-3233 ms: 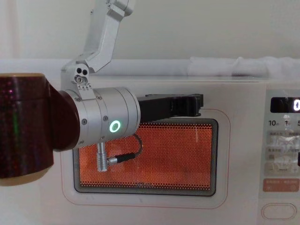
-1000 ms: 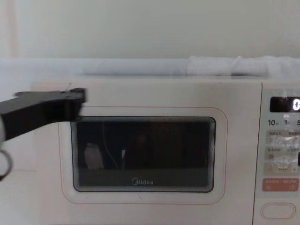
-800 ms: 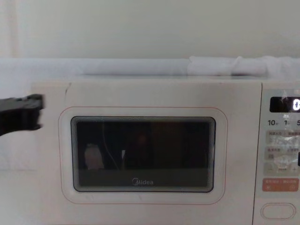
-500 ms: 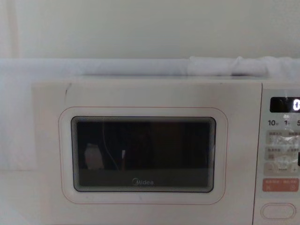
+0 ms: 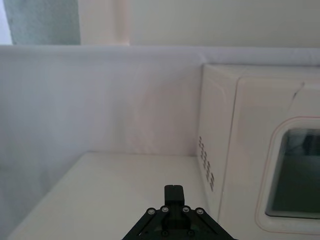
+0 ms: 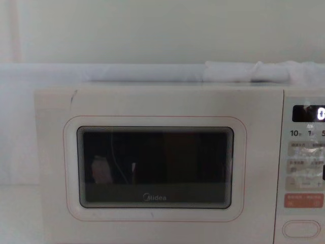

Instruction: Press the button to open the microwave door with one hand; close the microwave door with the other hand.

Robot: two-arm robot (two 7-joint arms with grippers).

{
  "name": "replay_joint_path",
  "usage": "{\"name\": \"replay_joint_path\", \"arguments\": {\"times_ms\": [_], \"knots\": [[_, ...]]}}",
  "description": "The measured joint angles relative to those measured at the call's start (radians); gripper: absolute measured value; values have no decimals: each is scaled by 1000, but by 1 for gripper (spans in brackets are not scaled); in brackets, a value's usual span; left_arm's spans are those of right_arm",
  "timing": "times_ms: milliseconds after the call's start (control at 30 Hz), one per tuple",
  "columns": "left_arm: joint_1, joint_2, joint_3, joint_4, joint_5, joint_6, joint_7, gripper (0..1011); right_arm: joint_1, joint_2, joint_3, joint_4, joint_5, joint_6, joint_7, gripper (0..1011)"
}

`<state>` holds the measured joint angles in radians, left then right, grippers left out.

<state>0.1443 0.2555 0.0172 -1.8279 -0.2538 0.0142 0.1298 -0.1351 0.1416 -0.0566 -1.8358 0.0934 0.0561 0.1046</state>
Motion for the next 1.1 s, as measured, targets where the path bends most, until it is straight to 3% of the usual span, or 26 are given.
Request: {"name": "replay_joint_path", "arguments": {"times_ms": [267,467,867,1100], "knots": [[-16,-14,5,34,-14,13,-60,0,0,0,0,0,0,0,0,1002],[-4,2,10,37,1,42,-103,0,0,0,0,0,0,0,0,1002],[17,0,7,48,61,66,-120,0,0,0,0,0,0,0,0,1002],[17,0,7,49,60,66,-120,0,0,0,0,0,0,0,0,1003]]}}
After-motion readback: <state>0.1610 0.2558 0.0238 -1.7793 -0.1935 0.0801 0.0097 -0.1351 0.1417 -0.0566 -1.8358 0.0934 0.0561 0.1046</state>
